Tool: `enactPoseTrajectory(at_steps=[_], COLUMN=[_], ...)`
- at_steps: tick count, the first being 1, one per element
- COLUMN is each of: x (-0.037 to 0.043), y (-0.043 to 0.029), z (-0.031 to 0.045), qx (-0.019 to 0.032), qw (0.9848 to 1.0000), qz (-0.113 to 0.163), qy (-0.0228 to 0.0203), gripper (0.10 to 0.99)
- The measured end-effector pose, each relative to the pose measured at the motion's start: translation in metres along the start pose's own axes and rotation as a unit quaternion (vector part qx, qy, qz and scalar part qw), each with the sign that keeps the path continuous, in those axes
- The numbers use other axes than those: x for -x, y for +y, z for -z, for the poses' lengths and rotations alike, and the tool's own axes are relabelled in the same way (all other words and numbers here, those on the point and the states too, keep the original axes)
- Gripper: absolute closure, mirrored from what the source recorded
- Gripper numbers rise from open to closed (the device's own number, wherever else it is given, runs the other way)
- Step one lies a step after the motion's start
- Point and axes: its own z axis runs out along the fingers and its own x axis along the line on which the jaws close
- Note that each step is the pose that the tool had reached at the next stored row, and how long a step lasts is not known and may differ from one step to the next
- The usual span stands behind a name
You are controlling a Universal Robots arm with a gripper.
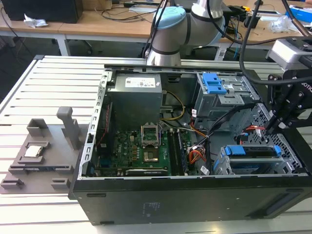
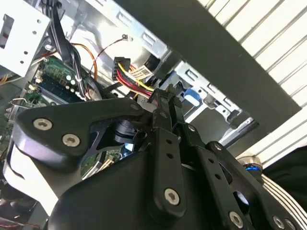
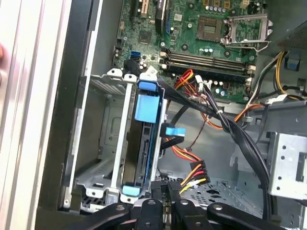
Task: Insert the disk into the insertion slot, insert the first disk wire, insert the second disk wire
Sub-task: 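Insert the first disk wire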
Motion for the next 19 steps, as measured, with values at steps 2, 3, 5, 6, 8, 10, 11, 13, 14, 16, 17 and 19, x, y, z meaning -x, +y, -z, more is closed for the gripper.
enactPoseTrajectory(at_steps=[2,3,5,6,8,10,11,13,14,16,17,19], x=[-0.0049,-0.0106,-0.0168,-0.0211,-0.0253,-0.0266,-0.0267,-0.0267,-0.0268,-0.0268,-0.0269,-0.0268], y=[0.0034,0.0069,0.01,0.0119,0.0135,0.0138,0.0138,0.0139,0.0139,0.0139,0.014,0.014], z=[-0.0005,-0.0012,-0.0018,-0.0024,-0.0029,-0.003,-0.0031,-0.0031,-0.003,-0.0031,-0.0031,-0.0031], qx=[0.0,0.0,0.0,0.0,0.0,0.0,0.0,0.0,0.0,0.0,0.0002,0.0011], qw=[1.0,1.0,1.0,1.0,1.0,1.0,1.0,1.0,1.0,1.0,1.0,0.9996], qz=[0.0,0.0,0.0,0.0,0.0,0.0,0.0,0.0,0.0,-0.001,-0.007,-0.027], qy=[0.0,-0.0001,-0.0001,-0.0001,0.0,0.0,-0.0001,-0.0001,-0.0001,-0.0001,-0.0004,-0.0013], gripper=[0.922,0.922,0.922,0.922,0.922,0.922,0.922,0.922,0.922,0.922,0.922,0.922])
